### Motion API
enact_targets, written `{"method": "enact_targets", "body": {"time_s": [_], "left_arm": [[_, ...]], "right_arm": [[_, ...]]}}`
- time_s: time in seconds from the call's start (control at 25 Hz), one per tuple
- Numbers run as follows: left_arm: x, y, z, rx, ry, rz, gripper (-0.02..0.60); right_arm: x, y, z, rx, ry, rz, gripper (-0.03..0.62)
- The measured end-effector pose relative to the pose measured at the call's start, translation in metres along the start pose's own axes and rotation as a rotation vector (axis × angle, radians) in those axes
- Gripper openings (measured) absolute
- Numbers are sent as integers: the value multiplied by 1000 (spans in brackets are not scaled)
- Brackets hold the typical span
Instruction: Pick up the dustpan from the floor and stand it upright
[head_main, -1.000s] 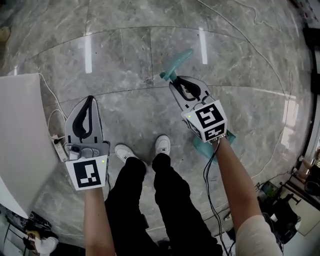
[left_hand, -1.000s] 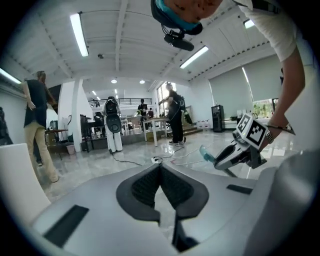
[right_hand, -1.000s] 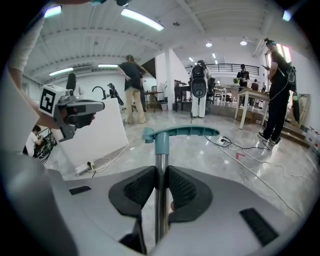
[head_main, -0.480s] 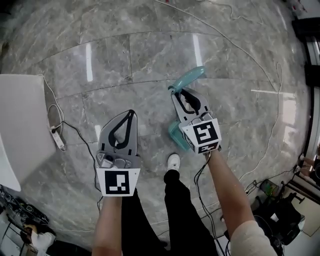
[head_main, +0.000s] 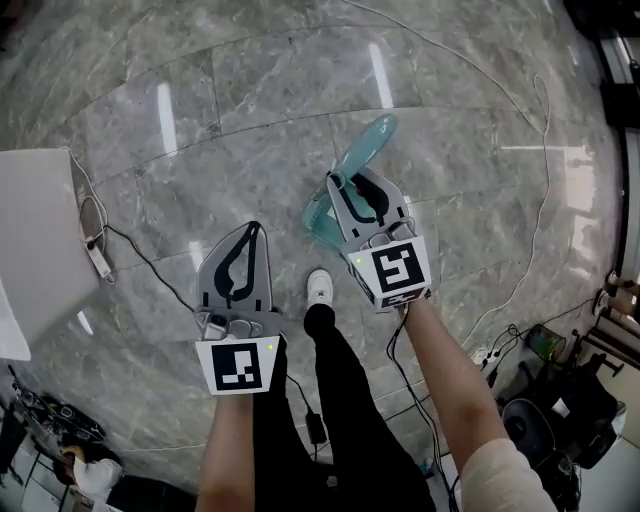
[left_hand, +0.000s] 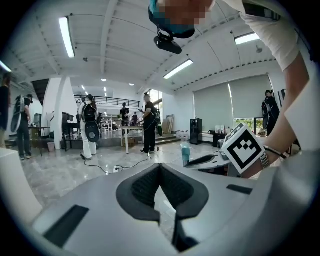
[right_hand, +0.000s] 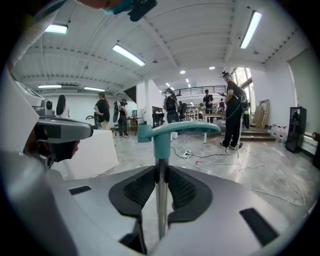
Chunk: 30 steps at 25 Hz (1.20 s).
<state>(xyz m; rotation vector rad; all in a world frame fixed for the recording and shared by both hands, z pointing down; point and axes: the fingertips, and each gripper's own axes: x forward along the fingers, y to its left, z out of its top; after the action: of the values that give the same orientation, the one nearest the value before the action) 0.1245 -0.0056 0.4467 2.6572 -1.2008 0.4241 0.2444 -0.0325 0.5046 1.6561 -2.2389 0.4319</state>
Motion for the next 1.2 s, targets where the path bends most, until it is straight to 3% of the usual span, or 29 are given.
{"method": "enact_targets", "body": {"time_s": [0.2, 0.36, 0.64, 0.72, 0.92, 1.08, 1.2], "left_arm": [[-2, -29, -9, 38, -4, -35, 8], [-10, -47, -7, 75, 2, -63, 8], [-6, -61, 24, 69, -60, -57, 8], [-12, -62, 36, 61, -73, -62, 8], [-57, -55, 88, 34, -123, -61, 8], [-124, -55, 153, 6, -190, -84, 8], [-189, -56, 201, 9, -250, -133, 8]], "right_arm": [[-28, -17, -9, 26, -70, -58, 92], [-43, -22, -17, 5, -57, -106, 92], [-76, -27, 3, 6, -74, -97, 91], [-94, -23, 14, 28, -80, -110, 39], [-155, 13, 61, 16, -73, -171, 17], [-231, 54, 122, 55, -129, -249, 17], [-279, 98, 174, 24, -163, -317, 17]]}}
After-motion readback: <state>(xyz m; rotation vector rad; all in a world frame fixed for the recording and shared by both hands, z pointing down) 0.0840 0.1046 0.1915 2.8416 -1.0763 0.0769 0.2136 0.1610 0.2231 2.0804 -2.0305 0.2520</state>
